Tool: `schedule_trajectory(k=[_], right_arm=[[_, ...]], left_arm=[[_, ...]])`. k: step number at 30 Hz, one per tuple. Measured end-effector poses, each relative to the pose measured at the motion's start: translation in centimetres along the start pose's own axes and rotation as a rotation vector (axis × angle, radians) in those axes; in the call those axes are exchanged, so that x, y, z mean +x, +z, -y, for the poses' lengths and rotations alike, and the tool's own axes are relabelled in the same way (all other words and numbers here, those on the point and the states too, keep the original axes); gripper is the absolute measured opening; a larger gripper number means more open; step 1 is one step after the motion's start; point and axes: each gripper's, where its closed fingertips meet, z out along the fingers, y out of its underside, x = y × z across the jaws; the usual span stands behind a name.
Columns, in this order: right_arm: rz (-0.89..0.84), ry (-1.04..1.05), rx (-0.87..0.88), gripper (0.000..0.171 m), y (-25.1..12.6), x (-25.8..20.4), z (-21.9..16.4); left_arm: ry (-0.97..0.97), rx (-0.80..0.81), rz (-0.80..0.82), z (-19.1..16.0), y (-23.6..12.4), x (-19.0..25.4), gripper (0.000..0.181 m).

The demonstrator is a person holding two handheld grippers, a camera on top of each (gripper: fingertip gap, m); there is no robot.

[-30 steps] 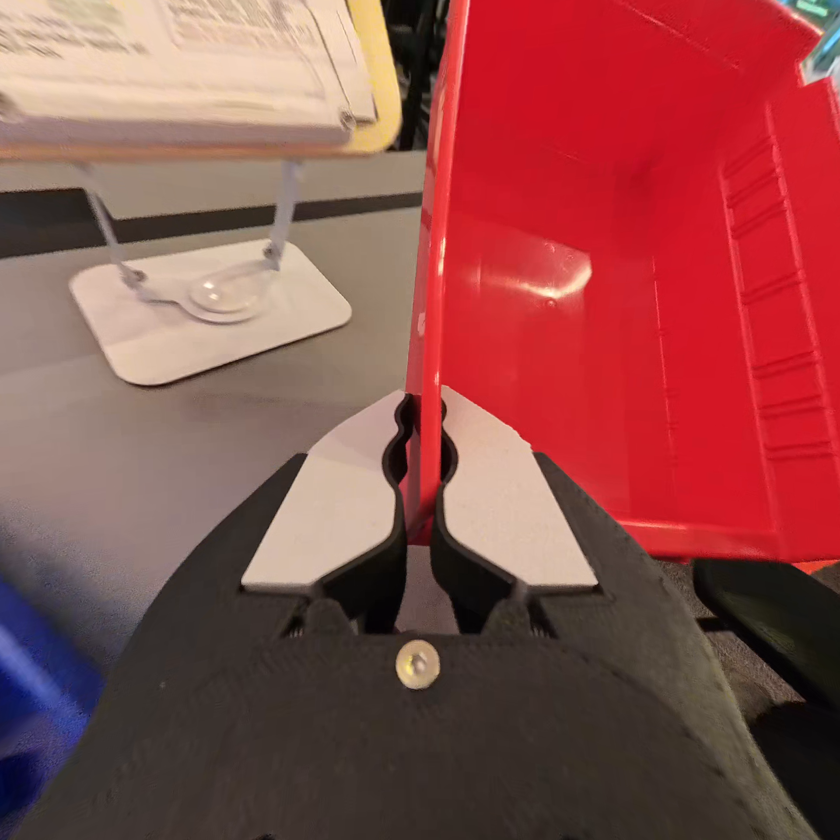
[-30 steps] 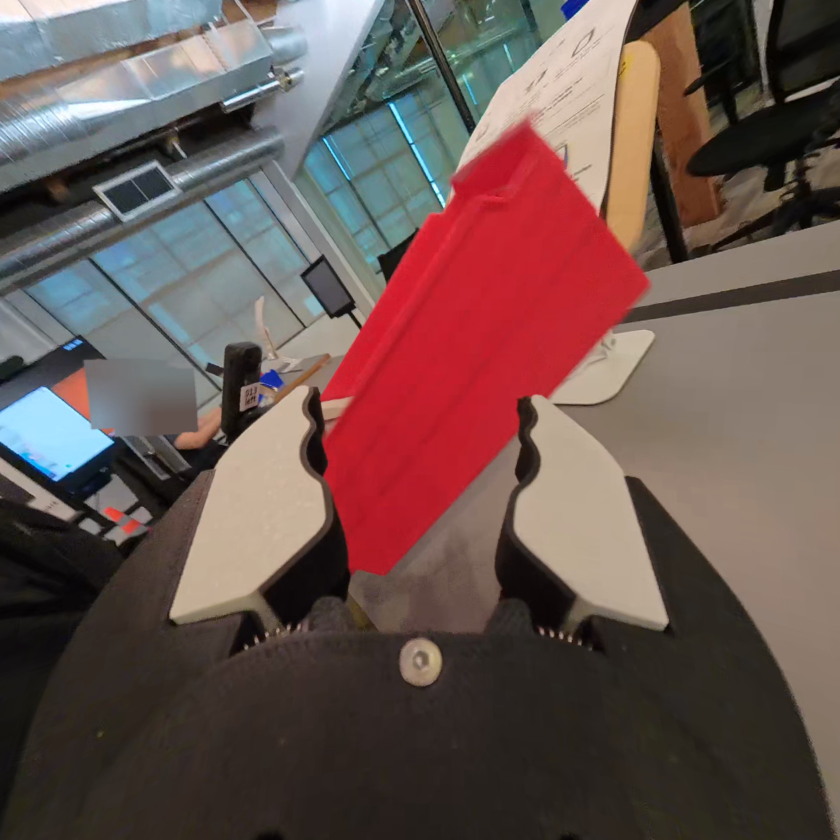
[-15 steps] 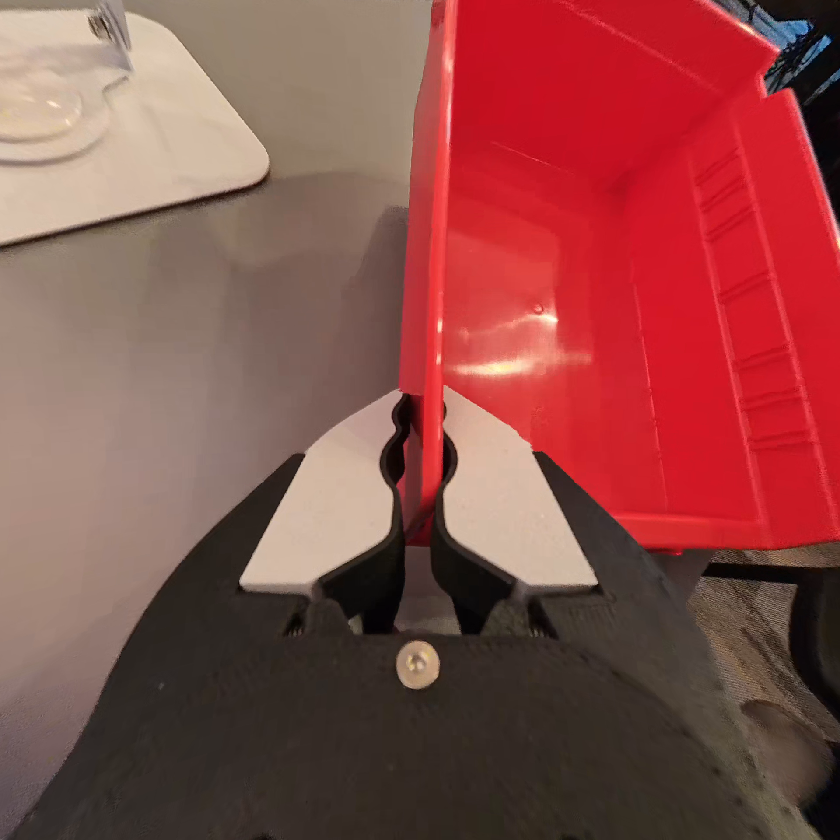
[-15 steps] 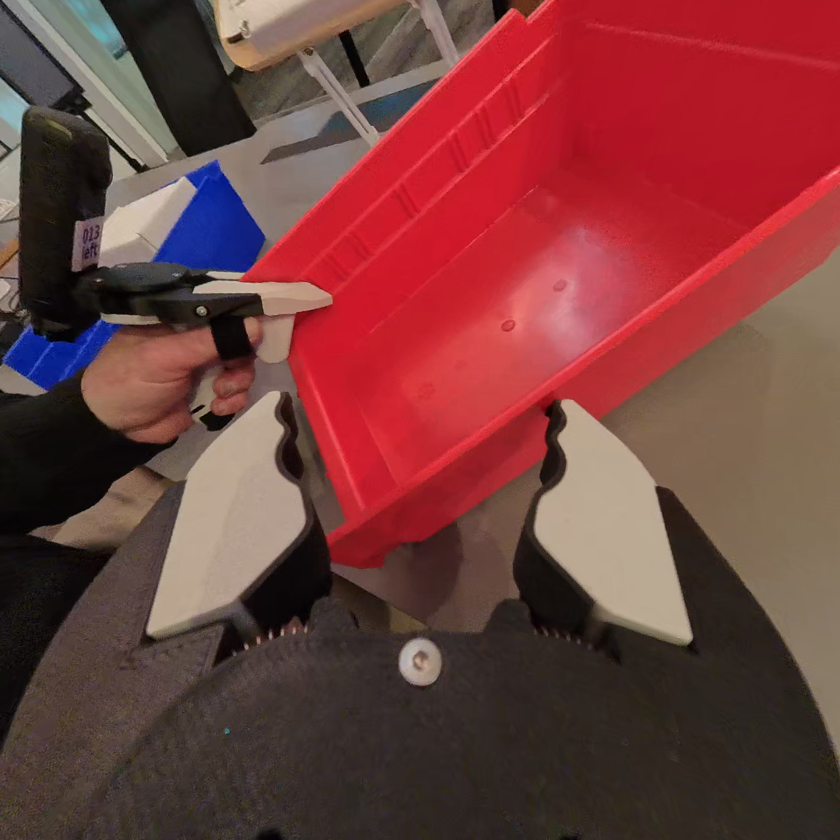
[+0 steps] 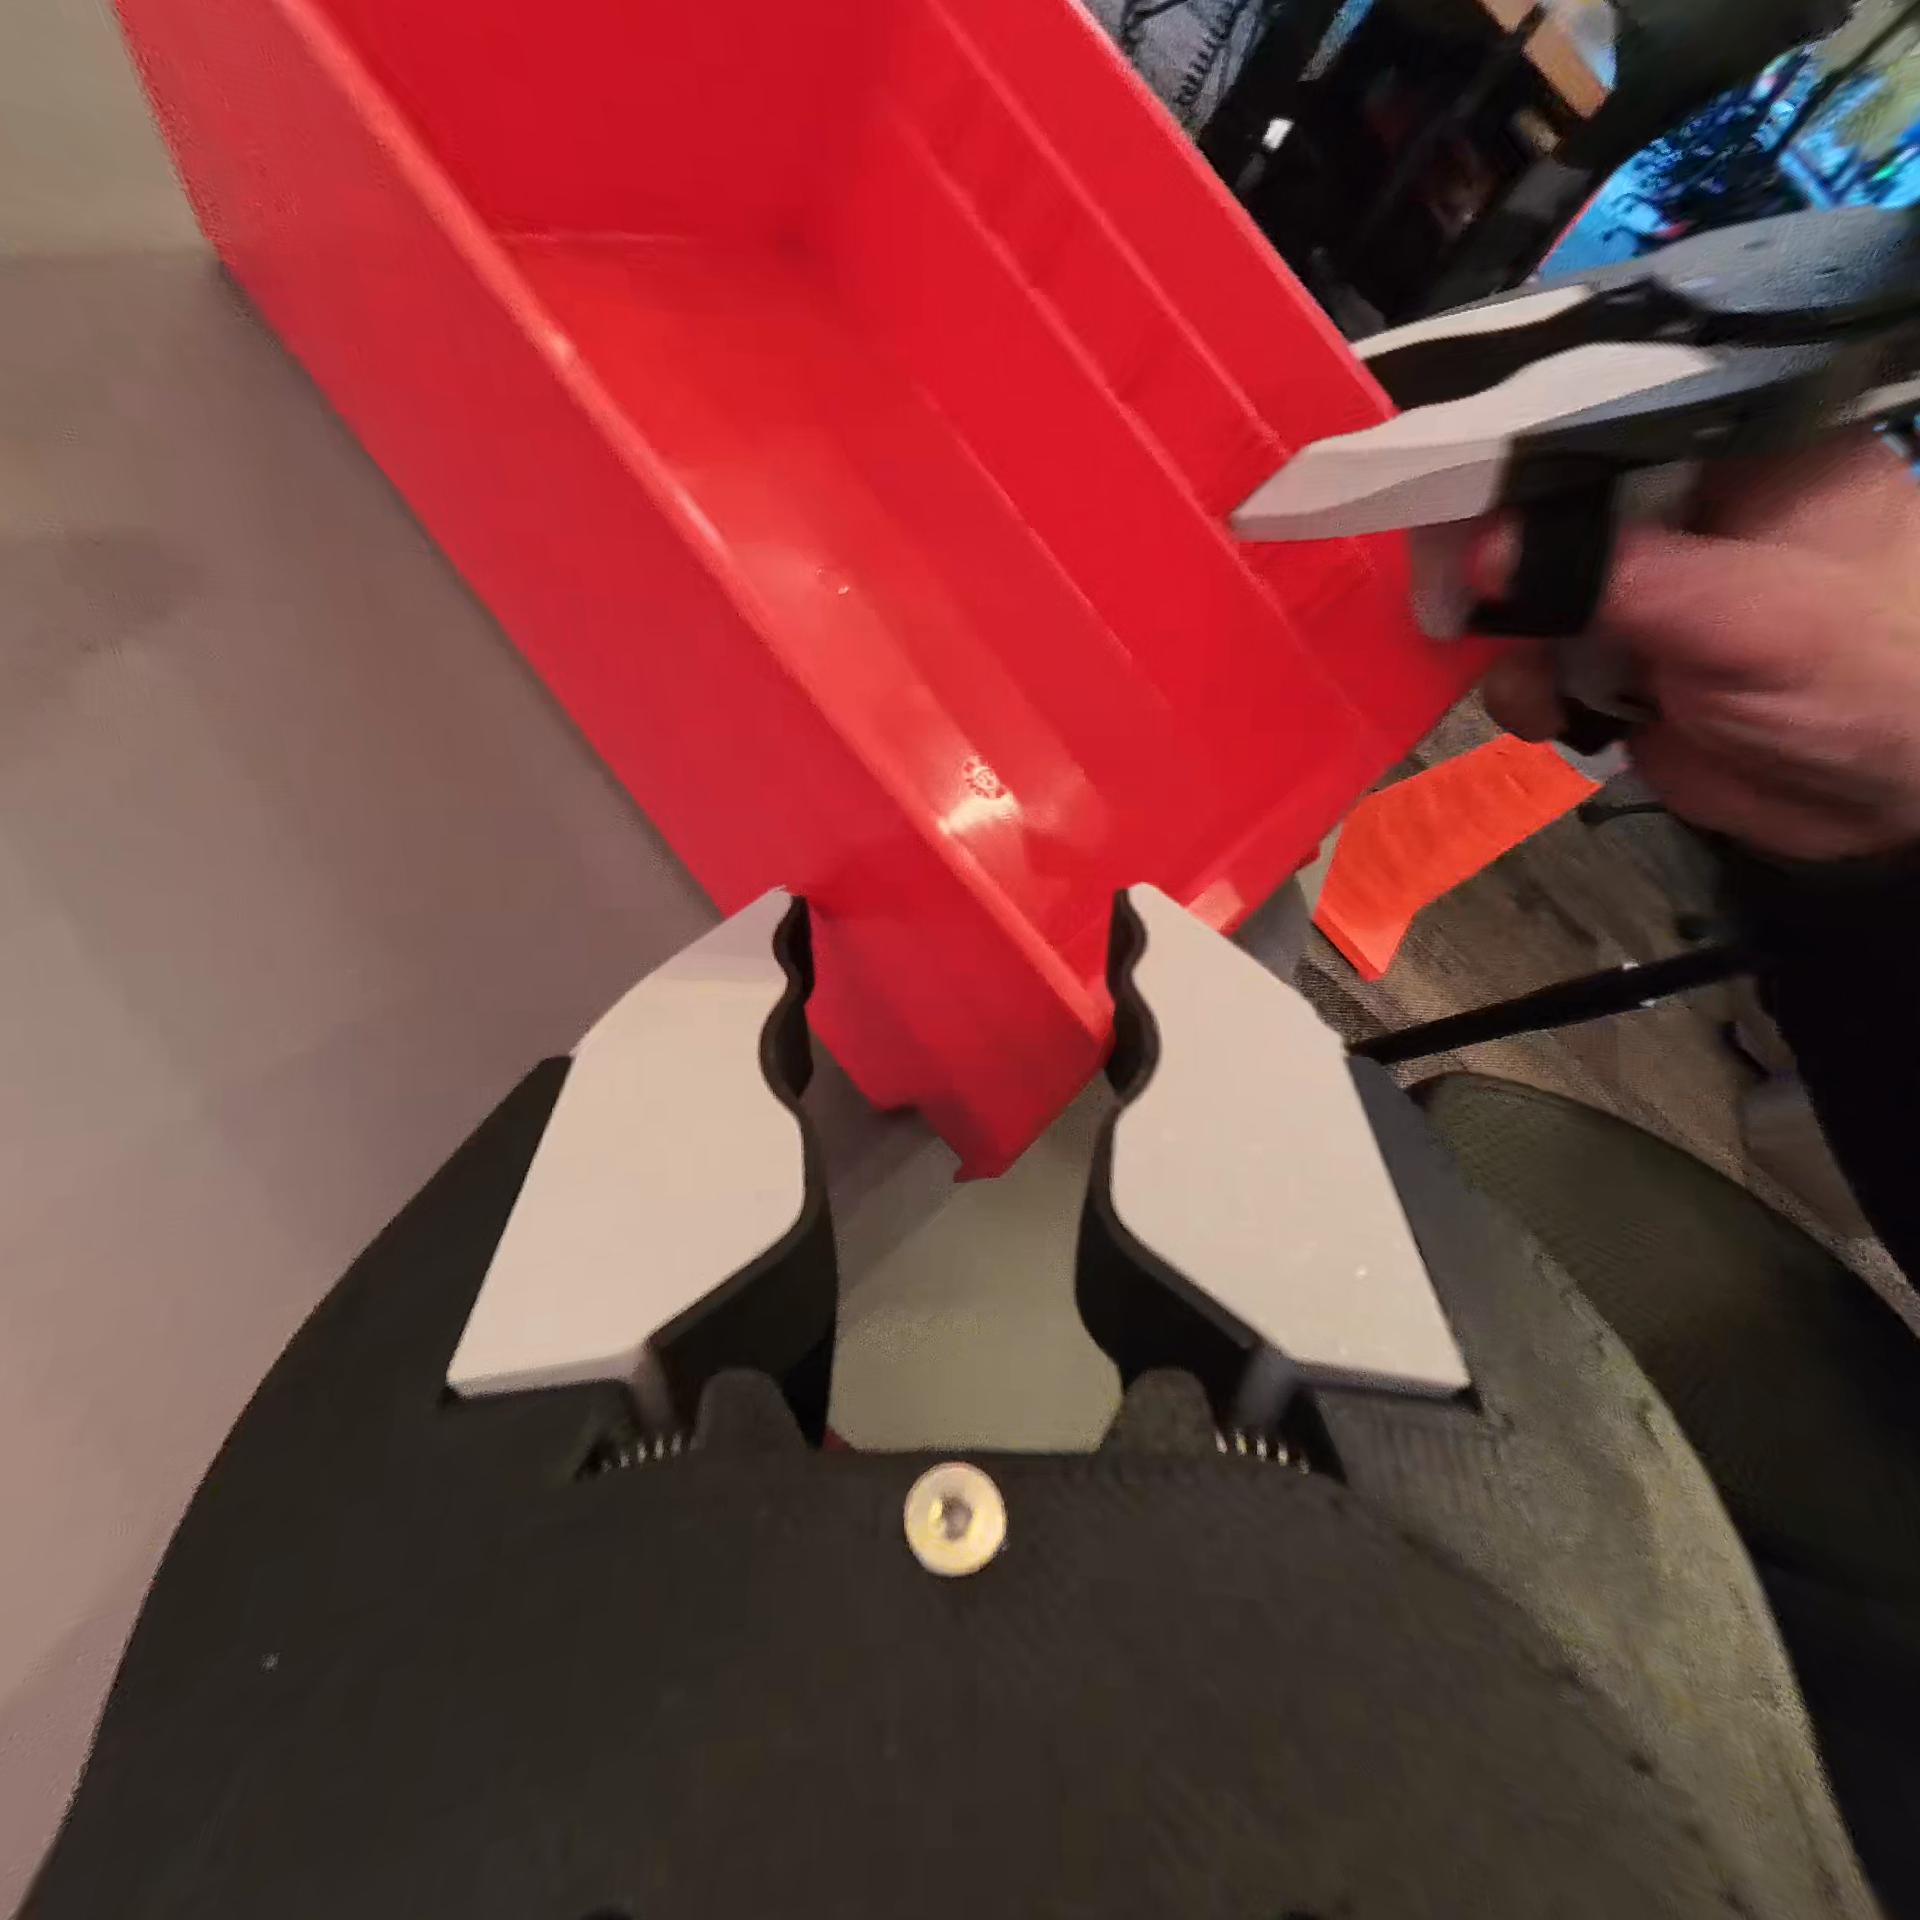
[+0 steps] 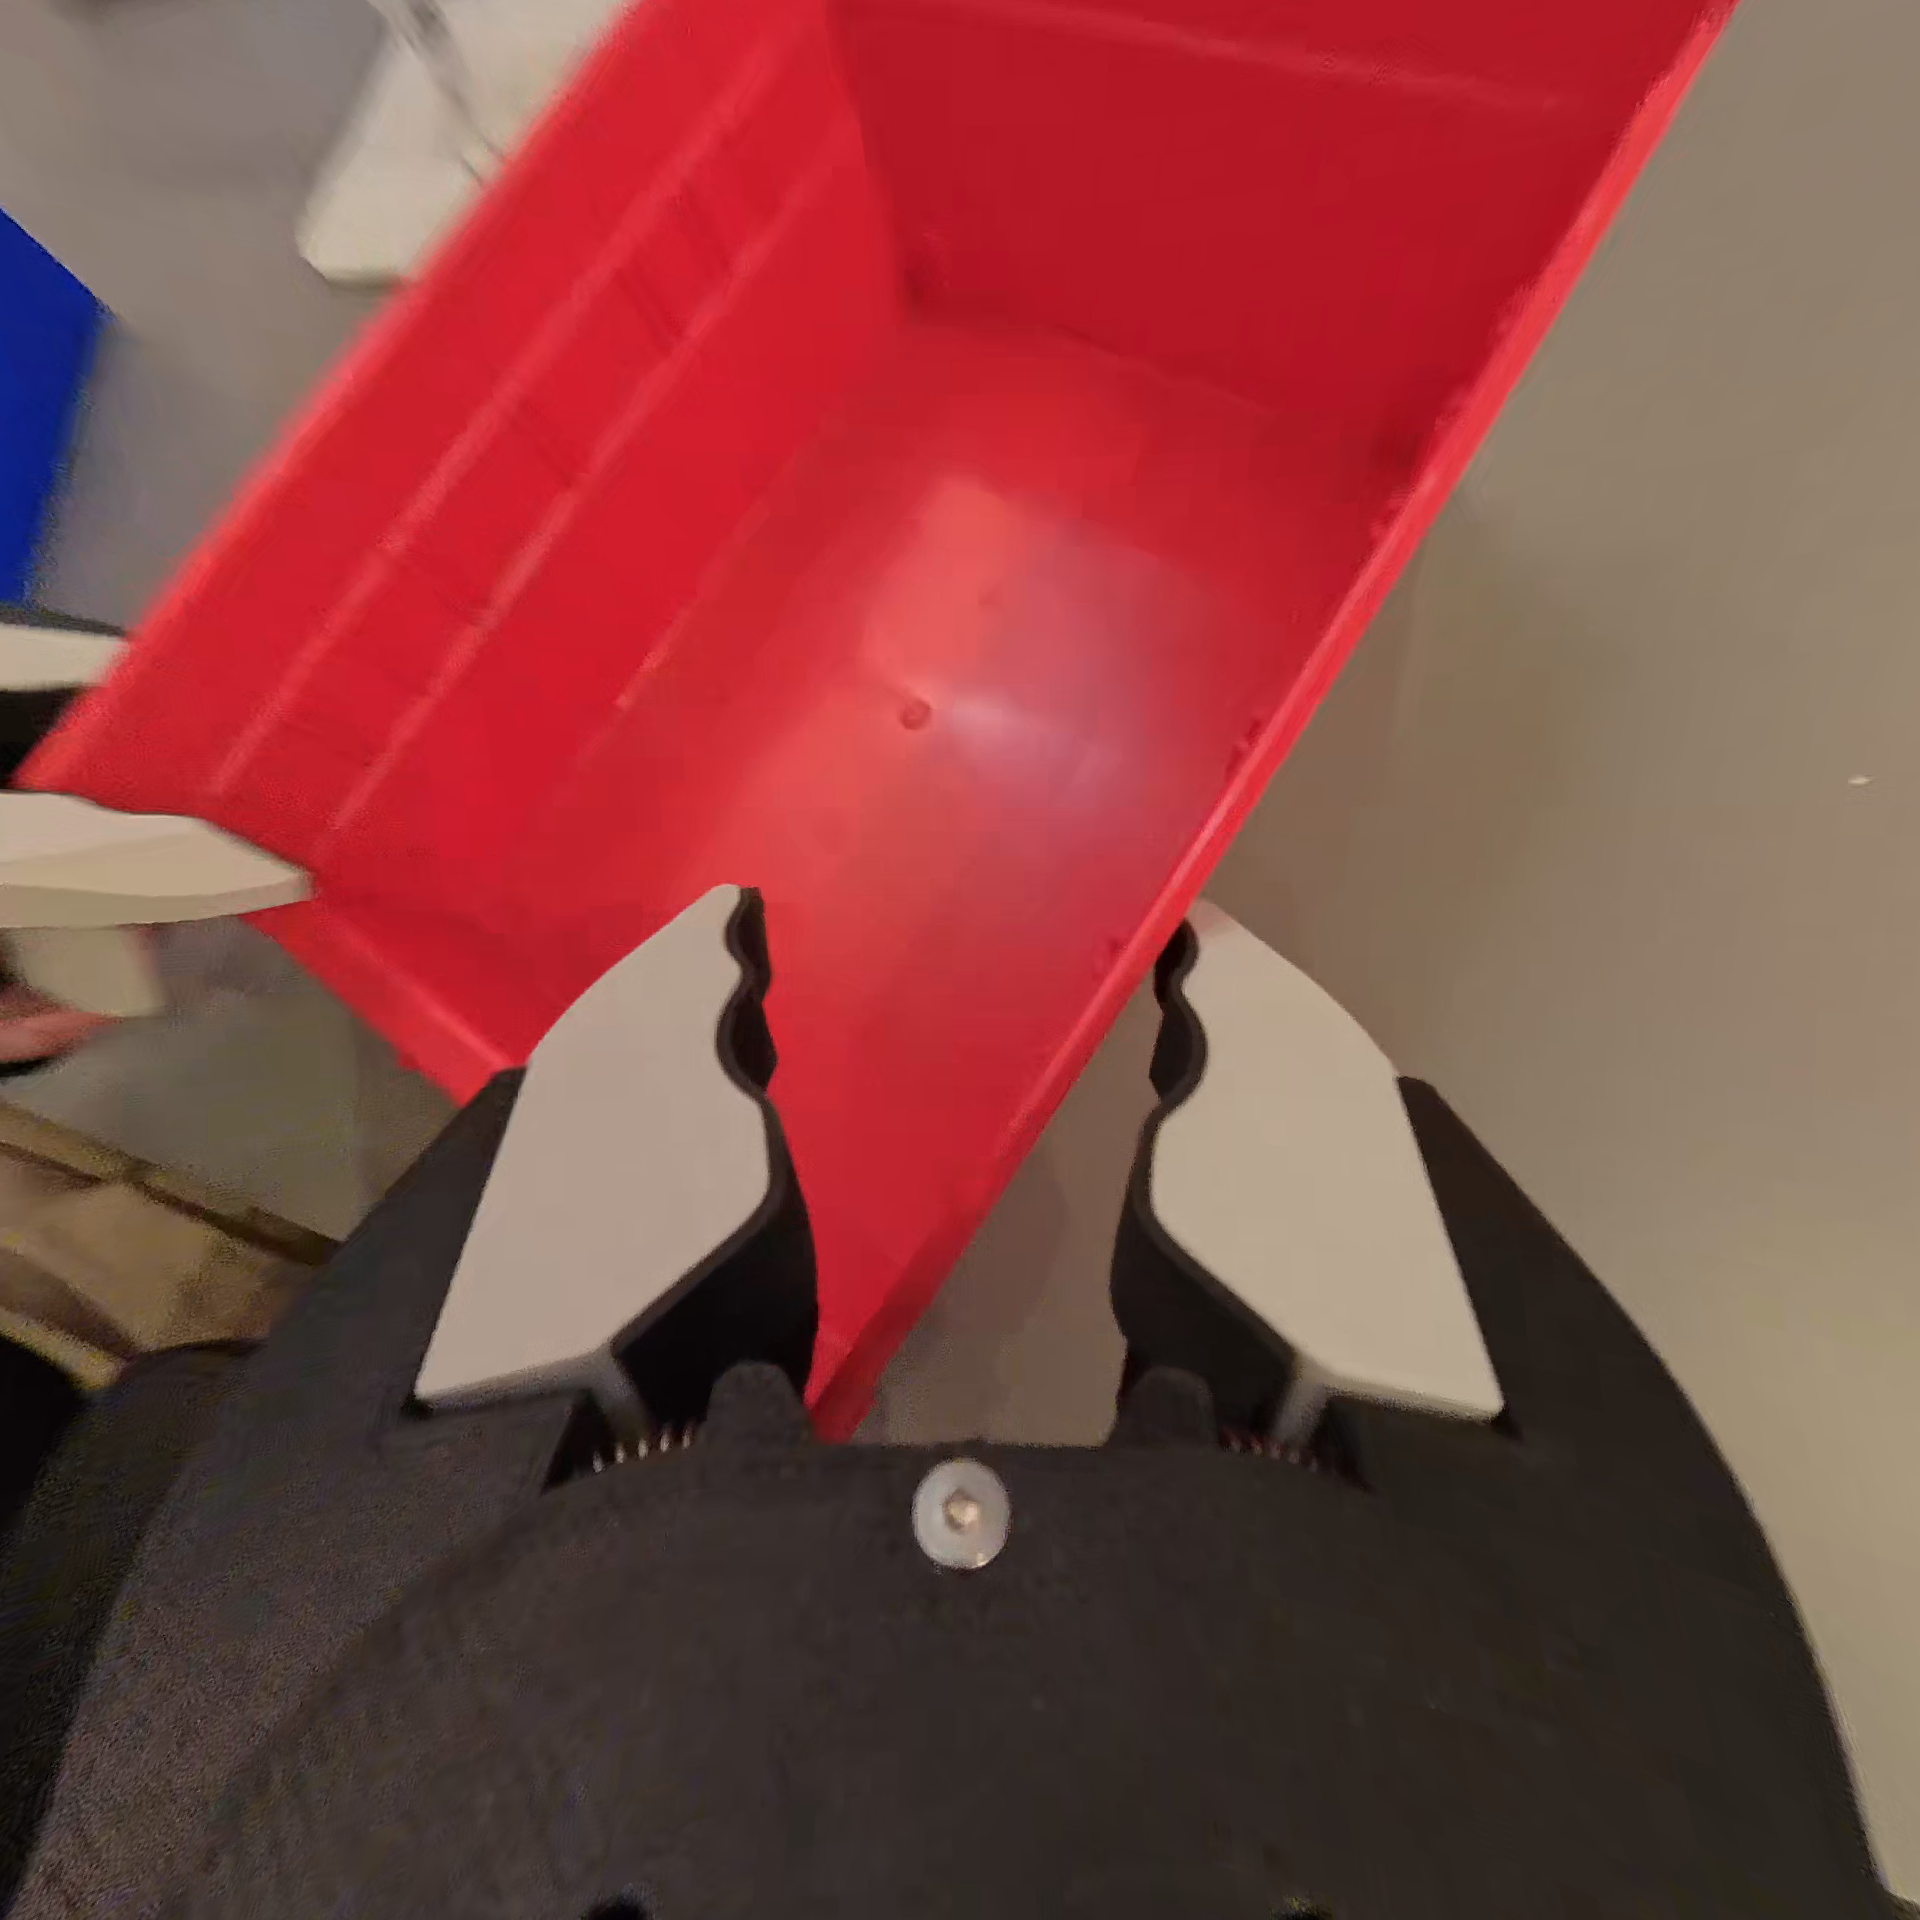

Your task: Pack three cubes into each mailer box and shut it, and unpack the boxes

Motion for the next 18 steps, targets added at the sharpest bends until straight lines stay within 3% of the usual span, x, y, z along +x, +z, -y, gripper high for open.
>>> schedule_trajectory(k=[1, 4, 6, 10, 14, 16, 18], right_arm=[[-0.012, -0.011, -0.035, 0.064, 0.4, 0.7, -0.4], [-0.01, -0.009, -0.08, 0.055, 1.1, 1.7, -1.3], [-0.036, -0.026, -0.087, 0.048, 1.0, 2.3, -1.5], [-0.088, -0.063, -0.085, 0.033, 0.6, 3.5, -1.5], [-0.096, -0.061, -0.087, 0.025, 0.5, 4.4, -1.4], [-0.101, -0.063, -0.088, 0.021, 0.5, 4.9, -1.2], [-0.097, -0.054, -0.09, 0.019, 0.4, 5.2, -1.0]], left_arm=[[0.01, 0.019, -0.014, 0.4, -0.2, 0.4, 0.058], [0.053, 0.058, -0.035, 1.9, -3.0, 1.5, 0.065], [0.099, 0.105, 0.026, 3.3, -6.9, 1.2, 0.067], [0.213, 0.166, 0.464, 3.9, -18.9, -5.5, 0.066], [0.15, 0.077, 0.988, -1.6, -33.9, -14.7, 0.067], [0.064, -0.045, 1.138, -6.5, -39.5, -17.8, 0.076], [-0.024, -0.172, 1.186, -11.0, -42.6, -19.2, 0.089]])
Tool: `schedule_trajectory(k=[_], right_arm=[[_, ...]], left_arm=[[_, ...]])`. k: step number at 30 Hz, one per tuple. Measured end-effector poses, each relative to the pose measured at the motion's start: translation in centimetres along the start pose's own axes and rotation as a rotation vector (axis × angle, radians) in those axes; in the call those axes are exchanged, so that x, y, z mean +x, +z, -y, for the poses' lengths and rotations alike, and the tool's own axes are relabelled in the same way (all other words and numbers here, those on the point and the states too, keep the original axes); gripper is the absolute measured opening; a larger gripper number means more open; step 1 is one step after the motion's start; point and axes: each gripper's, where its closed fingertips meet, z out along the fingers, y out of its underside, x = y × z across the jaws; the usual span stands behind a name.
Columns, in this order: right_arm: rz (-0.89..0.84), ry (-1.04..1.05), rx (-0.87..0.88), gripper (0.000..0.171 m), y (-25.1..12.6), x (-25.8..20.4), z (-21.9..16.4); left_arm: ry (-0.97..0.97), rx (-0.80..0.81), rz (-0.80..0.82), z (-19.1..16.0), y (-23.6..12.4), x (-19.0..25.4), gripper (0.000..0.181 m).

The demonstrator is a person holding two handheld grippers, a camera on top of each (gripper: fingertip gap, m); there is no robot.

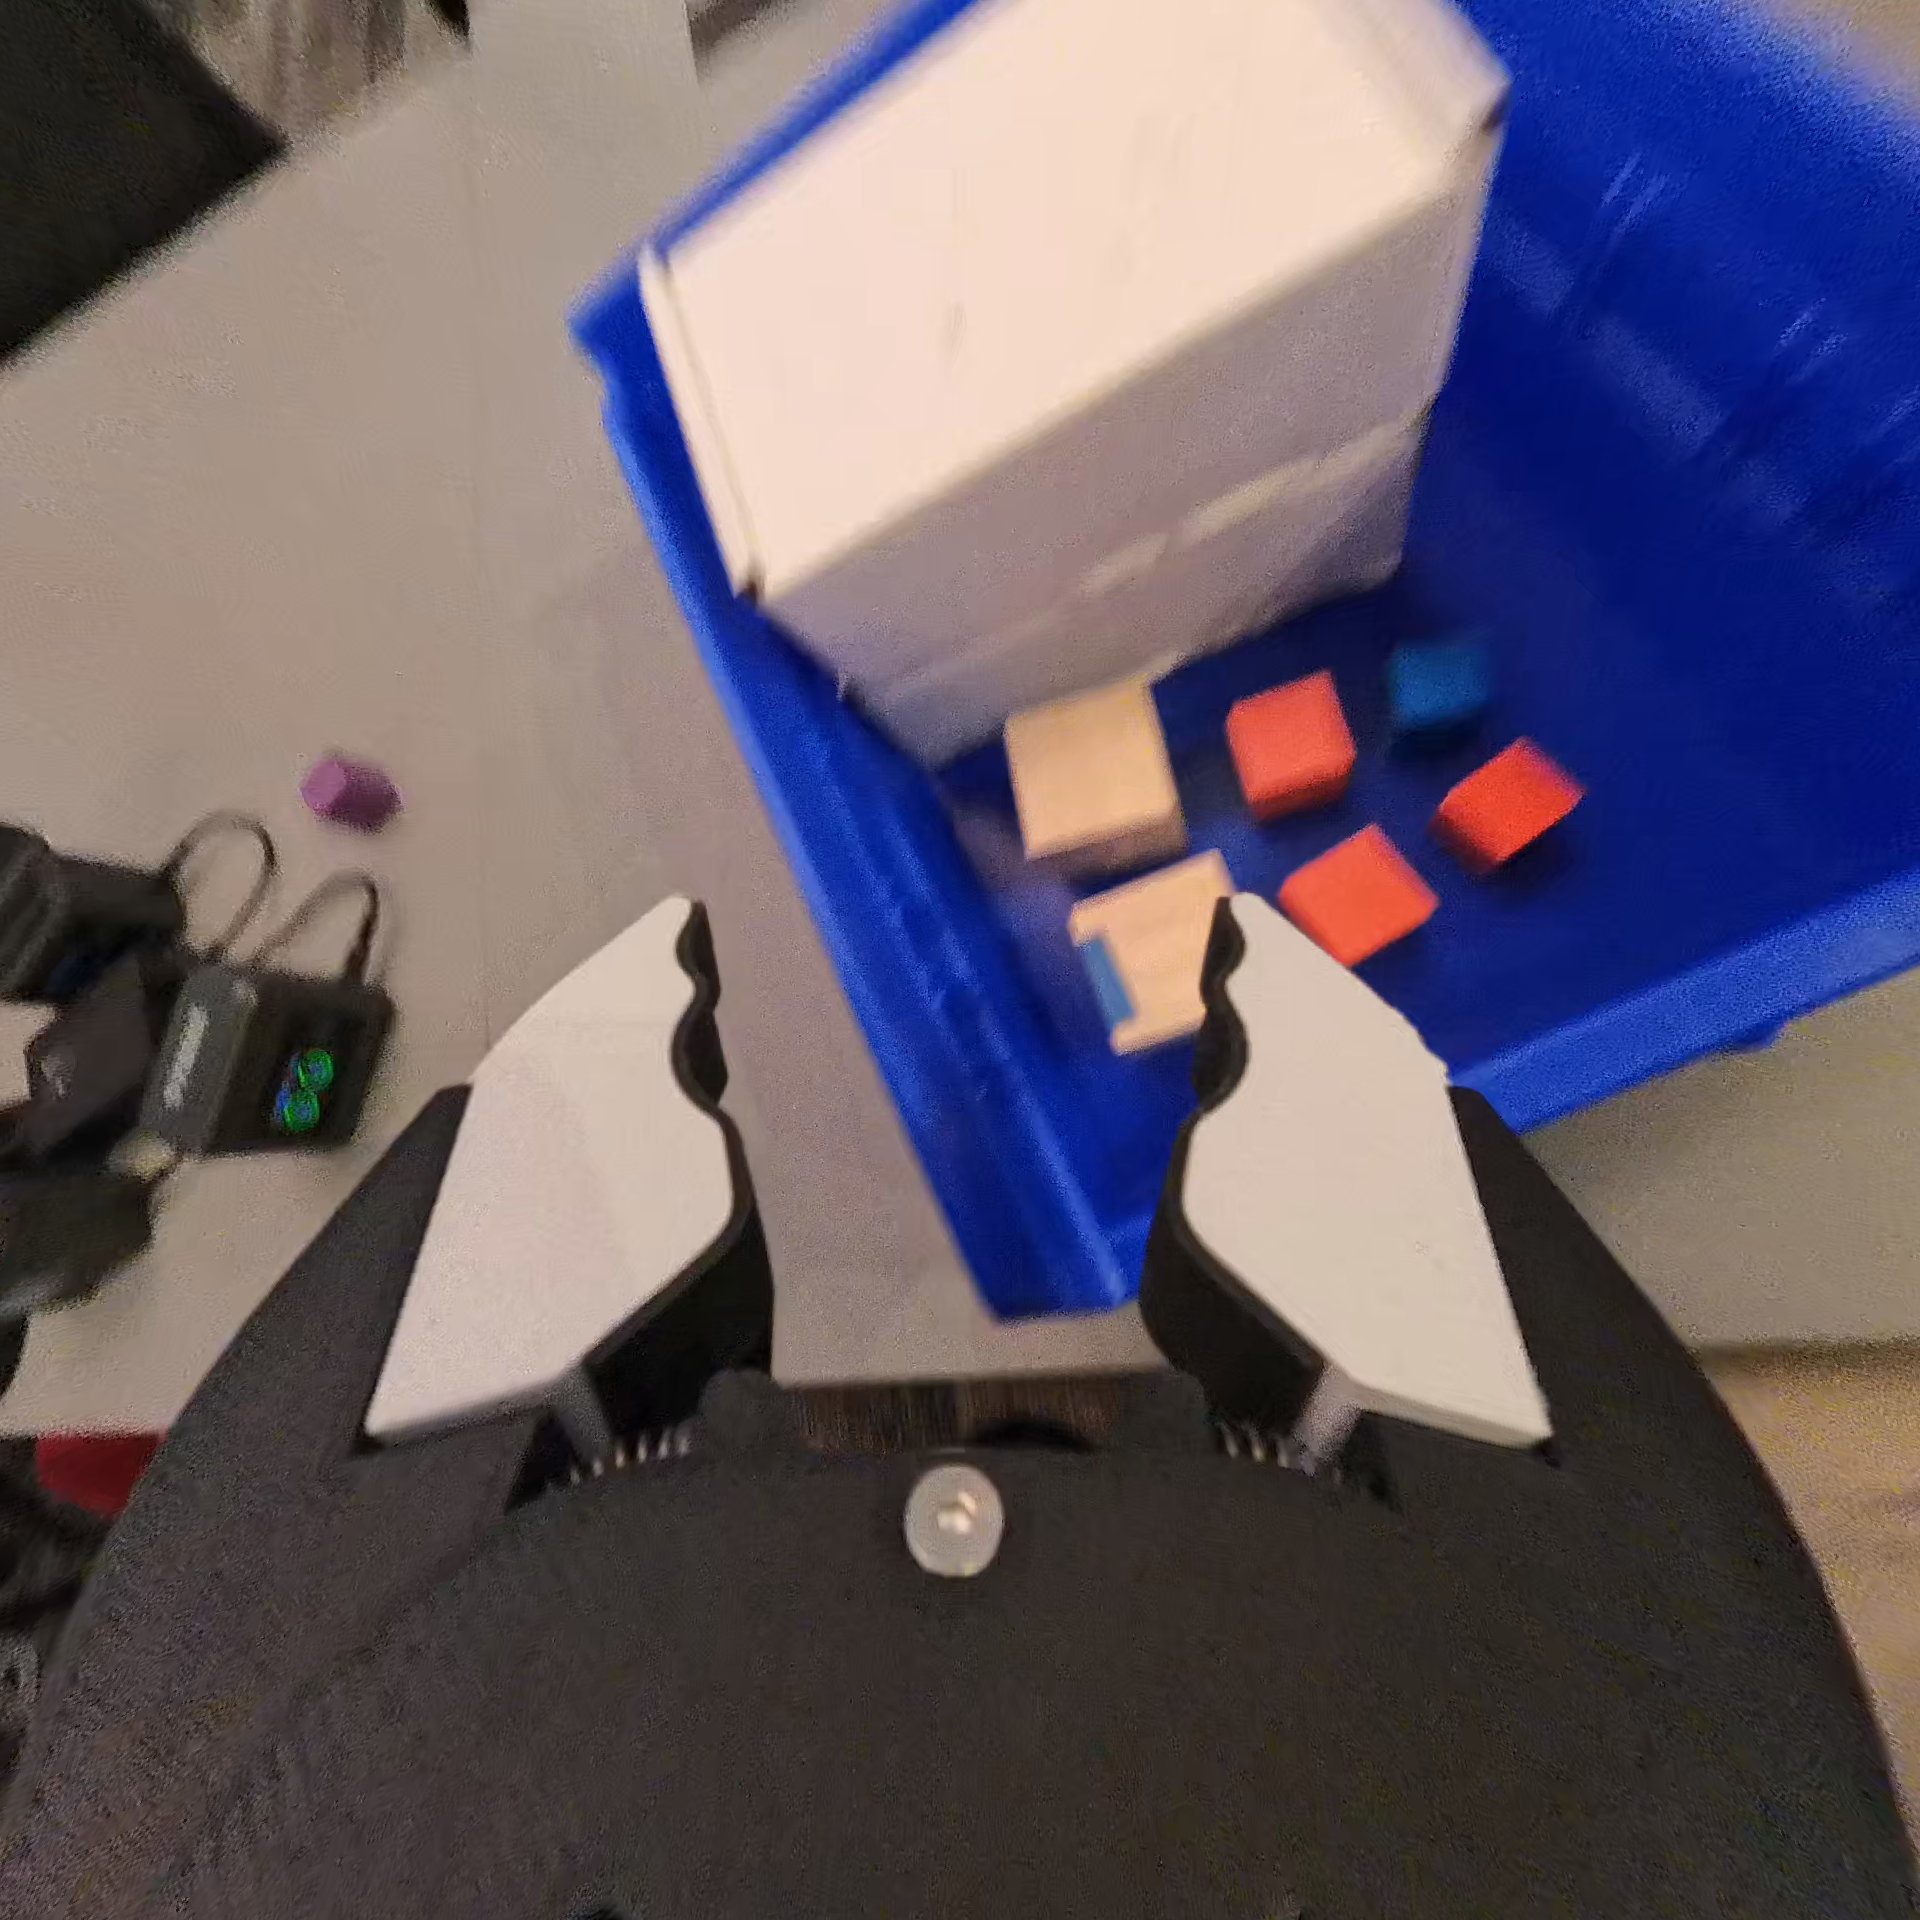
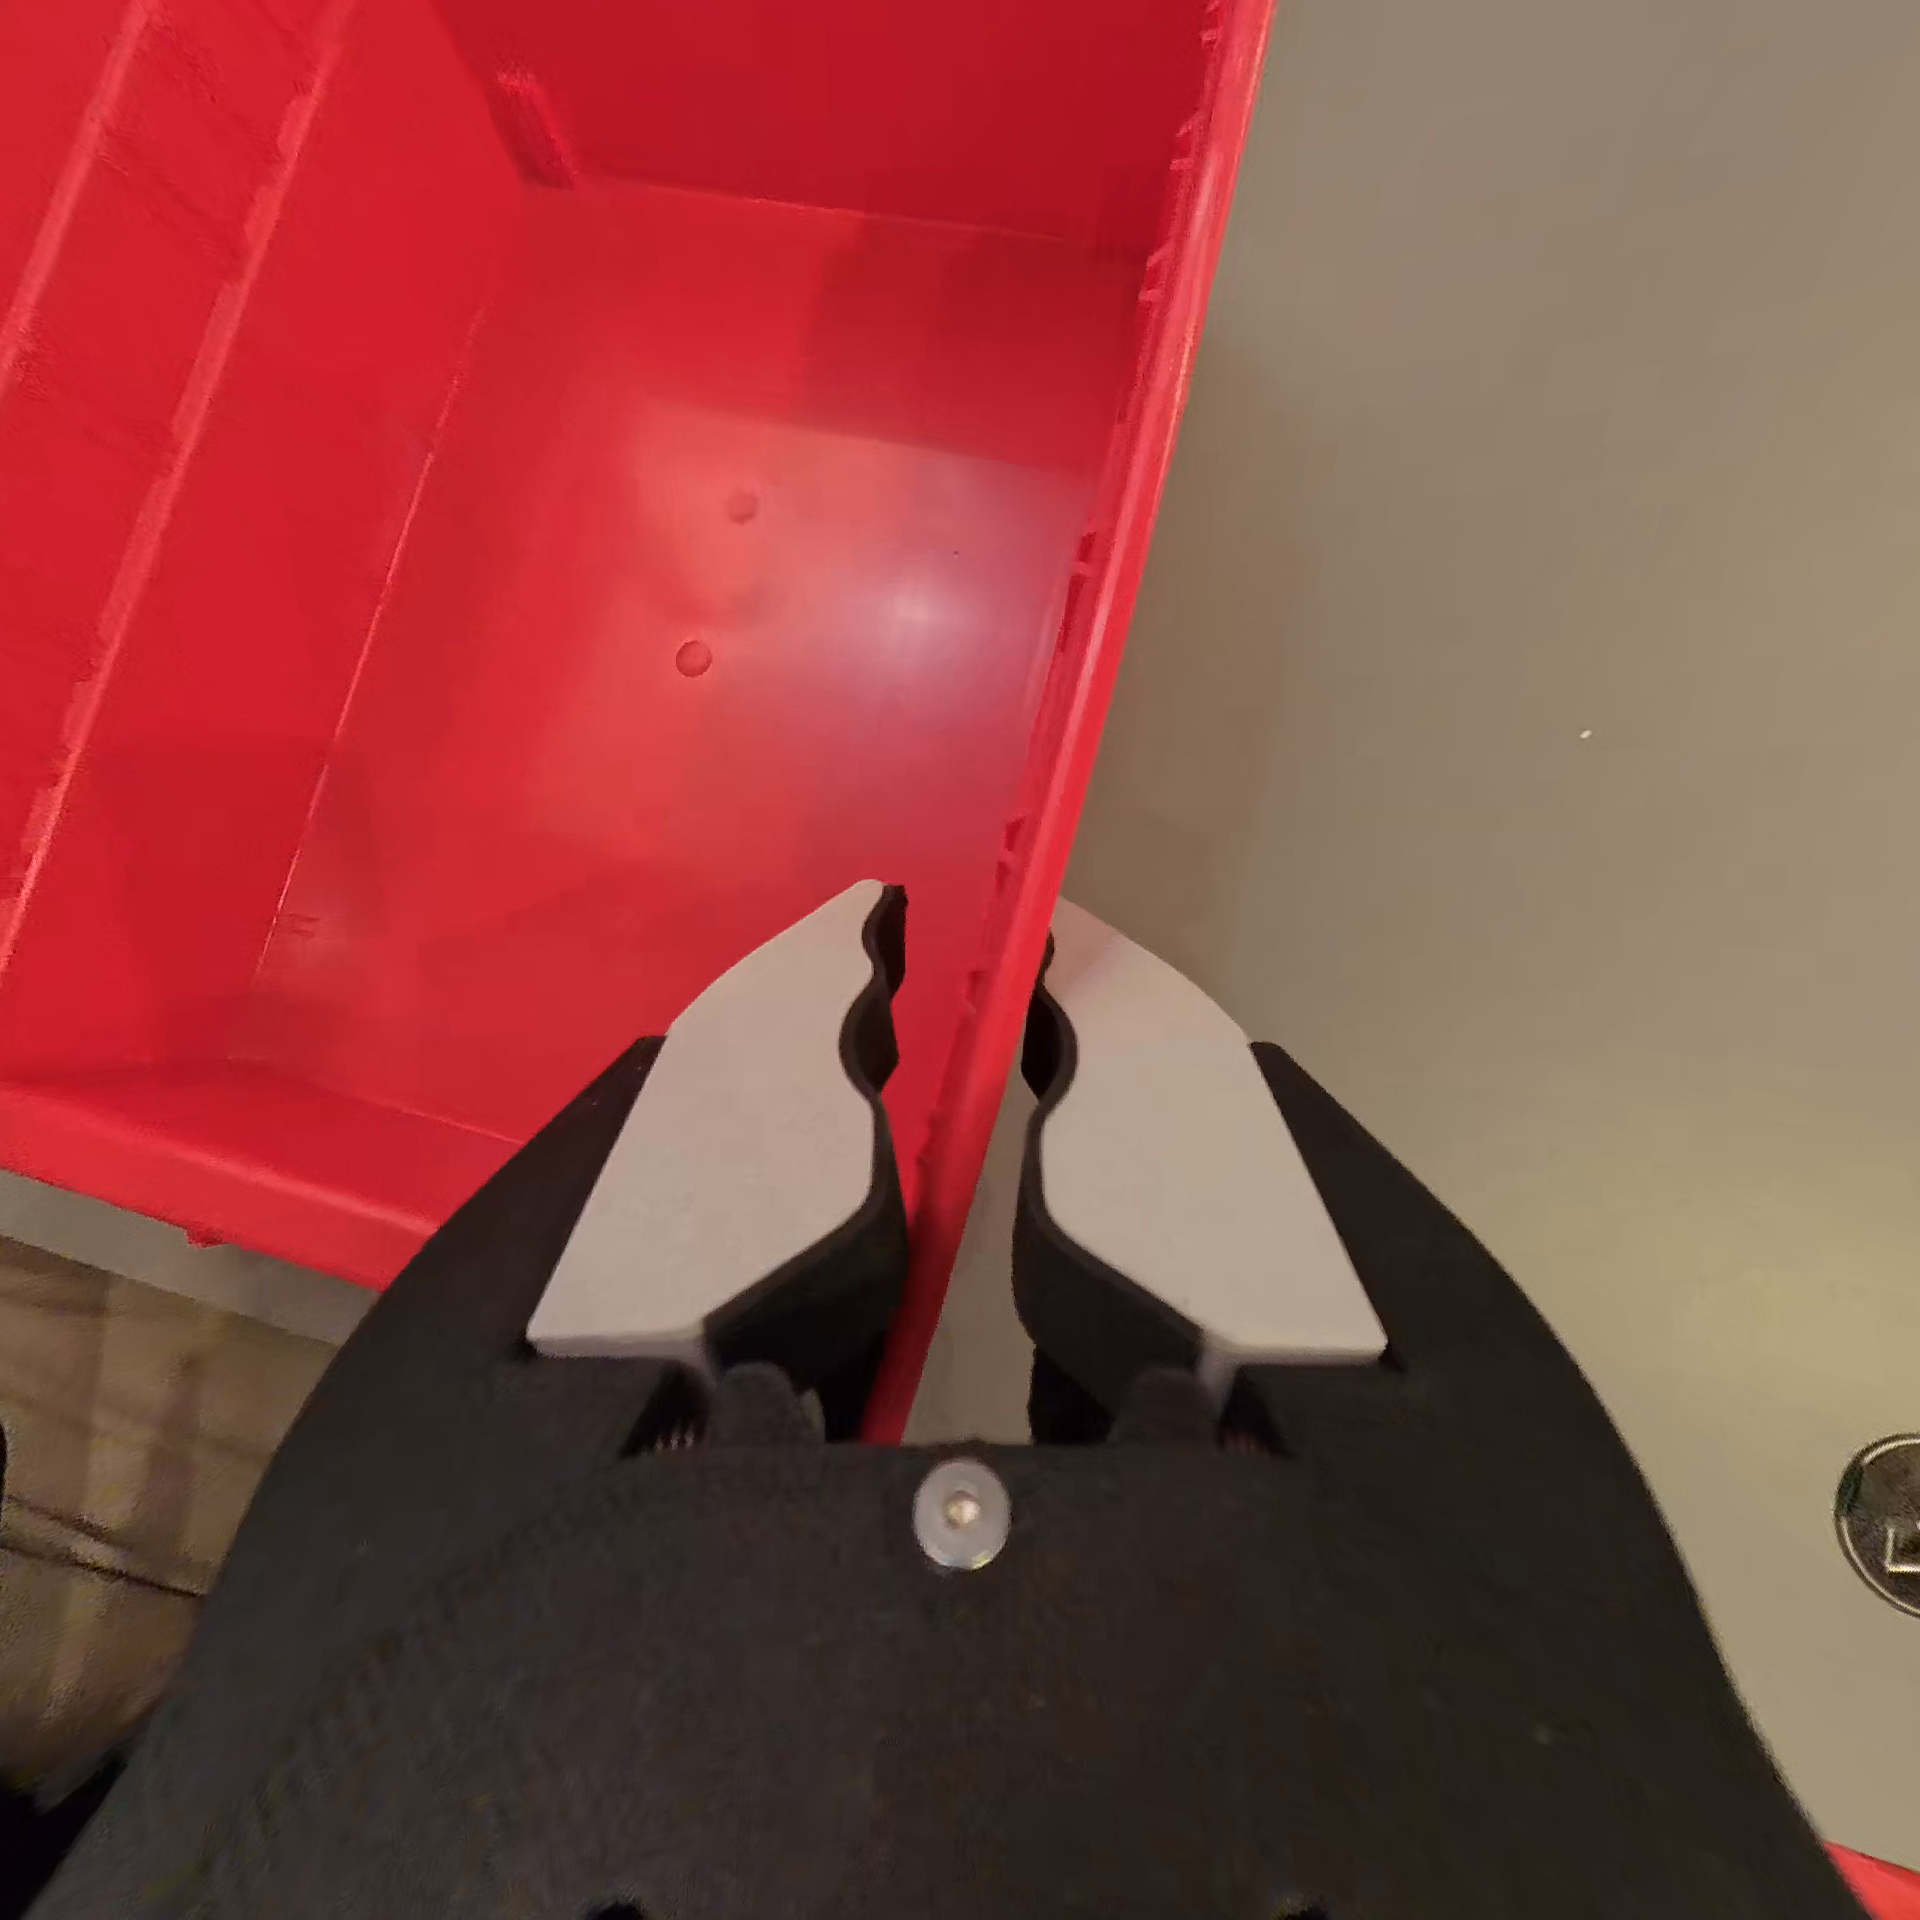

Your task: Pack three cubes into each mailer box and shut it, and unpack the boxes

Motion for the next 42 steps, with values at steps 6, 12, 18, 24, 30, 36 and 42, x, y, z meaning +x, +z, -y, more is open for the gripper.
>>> schedule_trajectory(k=[6, 12, 18, 24, 30, 36, 42], right_arm=[[0.017, 0.014, -0.01, 0.016, 0.1, 0.5, 0.0], [0.021, 0.027, -0.013, 0.015, 0.0, 1.3, 0.1], [0.013, 0.025, -0.026, 0.014, 0.2, 2.3, 0.4], [0.004, 0.051, -0.014, 0.009, 0.1, 4.2, 1.3], [-0.021, 0.063, -0.023, 0.008, 0.5, 6.1, 2.0], [-0.086, 0.097, -0.015, 0.006, 0.4, 8.4, 2.3], [-0.106, 0.108, -0.013, 0.006, 0.7, 9.2, 2.8]], left_arm=[[-0.114, -0.067, -0.019, -4.5, 2.3, -1.6, 0.076], [-0.173, -0.07, -0.096, -4.7, 4.4, -0.8, 0.014], [-0.319, -0.038, -0.161, -3.7, 5.9, -2.0, 0.004], [-0.352, -0.024, -0.182, -2.0, 7.9, -3.1, 0.004], [-0.338, -0.015, -0.165, -0.4, 9.9, -4.0, 0.004], [-0.316, 0.0, -0.179, 0.4, 11.0, -4.8, 0.004], [-0.302, 0.008, -0.183, 0.8, 11.7, -5.3, 0.005]])
